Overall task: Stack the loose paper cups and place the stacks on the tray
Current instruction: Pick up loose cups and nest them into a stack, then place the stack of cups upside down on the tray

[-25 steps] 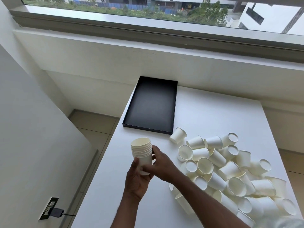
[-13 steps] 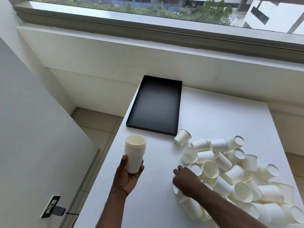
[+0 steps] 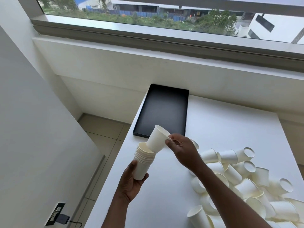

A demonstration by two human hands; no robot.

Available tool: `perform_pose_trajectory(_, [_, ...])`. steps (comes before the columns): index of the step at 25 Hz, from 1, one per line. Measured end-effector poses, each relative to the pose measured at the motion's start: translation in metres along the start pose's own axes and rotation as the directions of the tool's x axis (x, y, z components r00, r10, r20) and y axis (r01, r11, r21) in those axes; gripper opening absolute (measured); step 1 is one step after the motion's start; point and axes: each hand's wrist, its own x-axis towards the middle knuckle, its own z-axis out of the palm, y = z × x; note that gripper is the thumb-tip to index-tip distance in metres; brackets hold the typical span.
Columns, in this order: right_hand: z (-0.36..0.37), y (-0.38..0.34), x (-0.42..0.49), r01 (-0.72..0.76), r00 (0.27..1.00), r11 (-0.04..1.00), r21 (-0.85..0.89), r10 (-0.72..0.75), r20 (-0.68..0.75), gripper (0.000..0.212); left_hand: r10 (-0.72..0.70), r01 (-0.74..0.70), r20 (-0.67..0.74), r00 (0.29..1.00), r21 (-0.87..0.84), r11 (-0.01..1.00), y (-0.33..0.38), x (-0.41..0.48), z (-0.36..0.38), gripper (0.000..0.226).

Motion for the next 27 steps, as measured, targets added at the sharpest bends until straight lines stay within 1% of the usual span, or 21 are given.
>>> perform_pose_trajectory(4, [0.006, 0.006, 0.016, -0.004, 0.995, 0.998, -0.062, 0.010, 0.100, 0.012, 0.022, -0.023, 0.011, 1.000, 0.117, 0.993, 0.011, -0.003, -0.009, 0.071])
perform_pose_trajectory(7, [0.018, 0.010, 0.019, -0.032, 0.990, 0.995, -0.099, 0.045, 0.133, 0.016, 0.013, -0.013, 0.005, 1.000, 0.193, 0.981, 0.016, -0.002, -0.012, 0.080])
perform_pose_trajectory(8, [0.025, 0.012, 0.019, -0.032, 0.985, 0.992, -0.121, 0.052, 0.164, 0.019, 0.011, -0.011, 0.003, 1.000, 0.212, 0.977, 0.017, 0.000, -0.012, 0.079])
perform_pose_trajectory(10, [0.042, 0.017, 0.016, 0.013, 0.966, 0.982, -0.187, 0.036, 0.258, 0.030, 0.020, -0.015, -0.021, 1.000, 0.221, 0.975, 0.021, 0.005, -0.009, 0.069])
perform_pose_trajectory(11, [0.051, 0.021, 0.015, 0.023, 0.948, 0.970, -0.242, 0.056, 0.314, 0.038, 0.026, -0.016, -0.041, 0.999, 0.221, 0.975, 0.023, 0.009, -0.008, 0.064])
perform_pose_trajectory(13, [0.064, 0.028, 0.015, -0.010, 0.908, 0.922, -0.386, 0.170, 0.382, 0.056, 0.042, -0.023, -0.087, 0.995, 0.210, 0.977, 0.027, 0.015, -0.006, 0.058])
perform_pose_trajectory(14, [0.068, 0.031, 0.016, 0.000, 0.906, 0.895, -0.445, 0.189, 0.379, 0.066, 0.050, -0.027, -0.108, 0.993, 0.203, 0.979, 0.030, 0.017, -0.005, 0.057])
perform_pose_trajectory(15, [0.072, 0.033, 0.016, 0.063, 0.923, 0.870, -0.489, 0.135, 0.359, 0.076, 0.054, -0.027, -0.129, 0.990, 0.203, 0.979, 0.032, 0.019, -0.004, 0.054])
perform_pose_trajectory(16, [0.076, 0.034, 0.018, 0.160, 0.944, 0.839, -0.521, 0.024, 0.329, 0.084, 0.057, -0.023, -0.155, 0.986, 0.213, 0.977, 0.035, 0.022, -0.003, 0.050])
perform_pose_trajectory(17, [0.080, 0.040, 0.022, 0.253, 0.947, 0.801, -0.542, -0.092, 0.307, 0.090, 0.063, -0.019, -0.183, 0.981, 0.230, 0.973, 0.039, 0.025, -0.001, 0.045])
perform_pose_trajectory(18, [0.084, 0.048, 0.029, 0.313, 0.941, 0.762, -0.566, -0.171, 0.291, 0.094, 0.070, -0.018, -0.204, 0.977, 0.249, 0.968, 0.043, 0.030, 0.002, 0.041])
perform_pose_trajectory(19, [0.088, 0.054, 0.036, 0.335, 0.939, 0.741, -0.582, -0.208, 0.275, 0.096, 0.077, -0.020, -0.209, 0.975, 0.262, 0.965, 0.047, 0.035, 0.004, 0.039])
perform_pose_trajectory(21, [0.096, 0.064, 0.054, 0.303, 0.952, 0.747, -0.592, -0.212, 0.220, 0.094, 0.089, -0.037, -0.179, 0.980, 0.271, 0.962, 0.058, 0.047, 0.010, 0.037])
perform_pose_trajectory(24, [0.104, 0.071, 0.087, 0.173, 0.984, 0.796, -0.581, -0.170, 0.060, 0.080, 0.124, -0.104, -0.061, 0.990, 0.263, 0.959, 0.075, 0.071, 0.014, 0.043])
perform_pose_trajectory(27, [0.113, 0.080, 0.126, 0.044, 0.997, 0.855, -0.516, -0.069, -0.030, 0.072, 0.177, -0.176, 0.030, 0.984, 0.341, 0.924, 0.086, 0.108, 0.014, 0.053])
